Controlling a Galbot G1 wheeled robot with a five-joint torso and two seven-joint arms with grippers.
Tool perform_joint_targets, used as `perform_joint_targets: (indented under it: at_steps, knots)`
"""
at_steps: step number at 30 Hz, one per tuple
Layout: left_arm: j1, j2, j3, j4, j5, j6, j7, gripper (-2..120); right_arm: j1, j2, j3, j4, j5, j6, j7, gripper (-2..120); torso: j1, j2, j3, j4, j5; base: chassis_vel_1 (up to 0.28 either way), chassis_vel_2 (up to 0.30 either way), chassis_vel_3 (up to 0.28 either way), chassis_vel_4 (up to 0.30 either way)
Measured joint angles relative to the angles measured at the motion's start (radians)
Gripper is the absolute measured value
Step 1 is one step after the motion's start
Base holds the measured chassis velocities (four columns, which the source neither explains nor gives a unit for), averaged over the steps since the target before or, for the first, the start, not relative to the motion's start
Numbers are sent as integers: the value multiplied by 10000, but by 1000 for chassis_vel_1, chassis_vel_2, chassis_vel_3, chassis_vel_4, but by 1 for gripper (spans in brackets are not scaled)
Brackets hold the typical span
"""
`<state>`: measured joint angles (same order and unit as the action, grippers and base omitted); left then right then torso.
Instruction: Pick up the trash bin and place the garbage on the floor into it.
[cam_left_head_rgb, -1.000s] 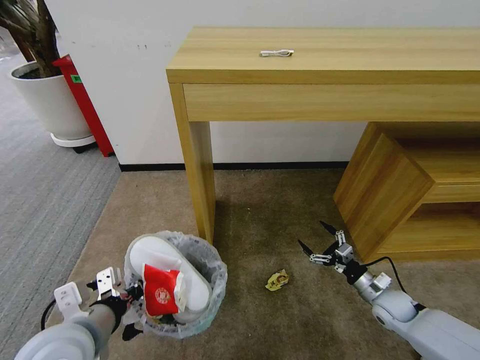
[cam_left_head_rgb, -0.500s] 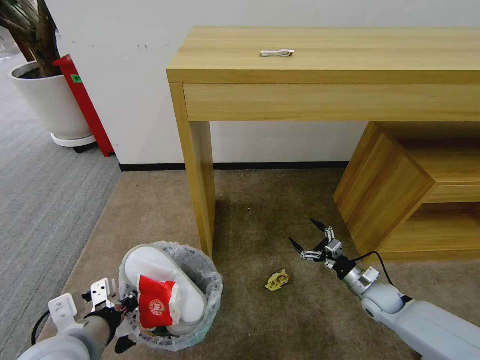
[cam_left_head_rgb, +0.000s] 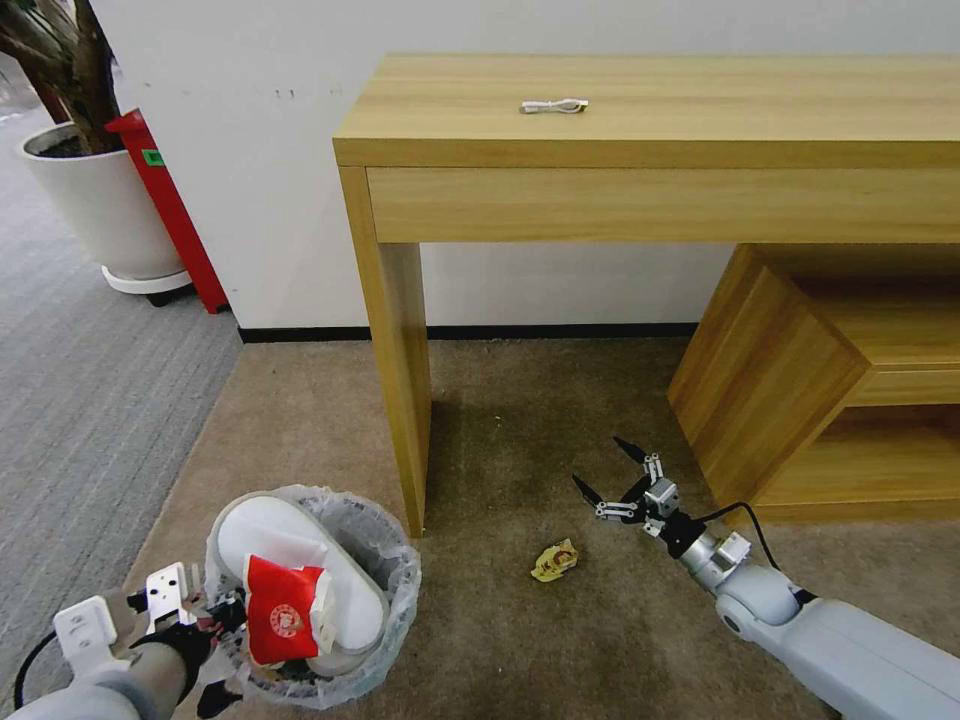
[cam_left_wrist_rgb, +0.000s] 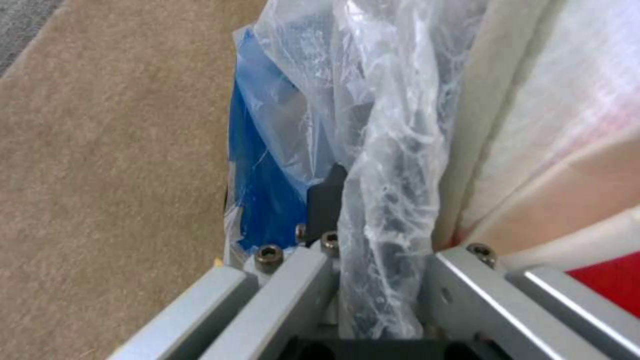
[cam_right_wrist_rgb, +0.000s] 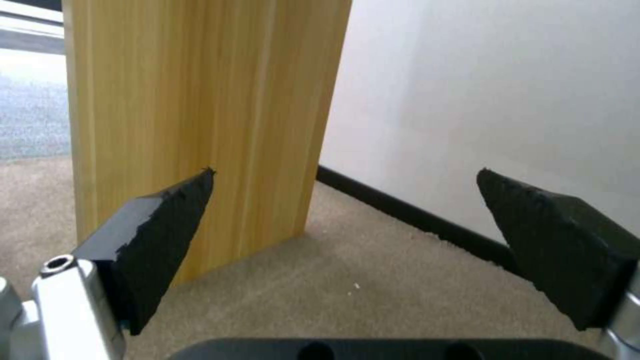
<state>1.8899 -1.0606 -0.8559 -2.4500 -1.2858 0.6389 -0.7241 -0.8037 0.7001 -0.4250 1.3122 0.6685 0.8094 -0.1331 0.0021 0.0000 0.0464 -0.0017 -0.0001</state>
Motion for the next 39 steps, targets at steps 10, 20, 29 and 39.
perform_joint_targets:
  at_steps: [10,20,29,39]
  knots:
    - [254,-88,-162,-97,69,-14,68,0,136,3,-151,-97,85,0,-338,100,0,0,0,0,0,0,0,0,0]
    - [298,-29,-304,-163,-7,-37,72,0,703,50,-1077,-749,121,0,-792,100,0,0,0,-1,2,0,0,0,0]
    - [396,-41,-470,-288,-165,-42,37,0,1727,711,-2514,-2169,782,9,-1762,100,0,0,0,0,0,0,0,0,0]
    - [559,-86,-697,-403,-238,-43,27,0,1944,1613,-2773,-3672,882,12,-2469,100,0,0,1,0,-1,0,0,0,0]
